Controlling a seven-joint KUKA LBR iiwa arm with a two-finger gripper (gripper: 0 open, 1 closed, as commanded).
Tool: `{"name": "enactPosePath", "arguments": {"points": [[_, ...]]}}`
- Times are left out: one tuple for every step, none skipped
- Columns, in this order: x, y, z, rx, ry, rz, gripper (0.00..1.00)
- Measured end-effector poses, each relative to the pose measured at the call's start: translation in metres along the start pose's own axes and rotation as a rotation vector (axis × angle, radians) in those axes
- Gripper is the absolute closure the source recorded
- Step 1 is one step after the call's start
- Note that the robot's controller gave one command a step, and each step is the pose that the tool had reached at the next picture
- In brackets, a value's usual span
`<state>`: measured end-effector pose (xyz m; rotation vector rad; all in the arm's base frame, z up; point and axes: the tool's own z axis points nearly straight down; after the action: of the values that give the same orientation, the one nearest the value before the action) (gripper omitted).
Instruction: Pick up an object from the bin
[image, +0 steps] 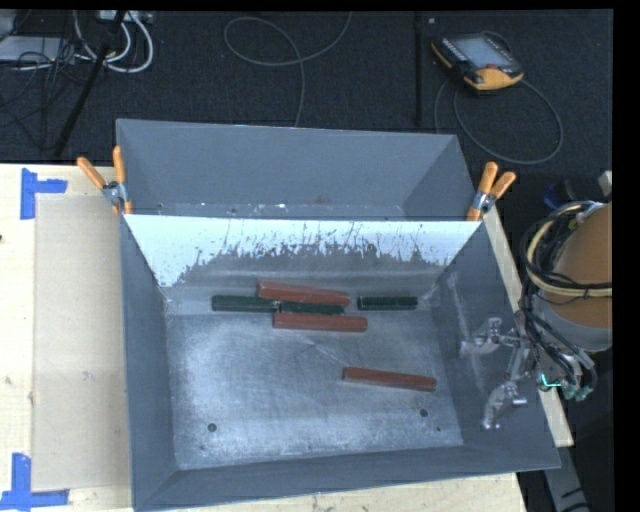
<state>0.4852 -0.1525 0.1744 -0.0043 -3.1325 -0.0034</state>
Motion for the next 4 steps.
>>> {"name": "enactPosePath", "arguments": {"points": [[-0.002, 0.001, -0.004, 0.002, -0.008, -0.004, 0.00], [-0.033, 0.054, 0.064, 0.001, -0.012, 0.082, 0.00], [-0.046, 0.069, 0.082, 0.000, -0.004, 0.062, 0.00], [-0.056, 0.094, 0.064, 0.001, -0.009, 0.212, 0.00]]}}
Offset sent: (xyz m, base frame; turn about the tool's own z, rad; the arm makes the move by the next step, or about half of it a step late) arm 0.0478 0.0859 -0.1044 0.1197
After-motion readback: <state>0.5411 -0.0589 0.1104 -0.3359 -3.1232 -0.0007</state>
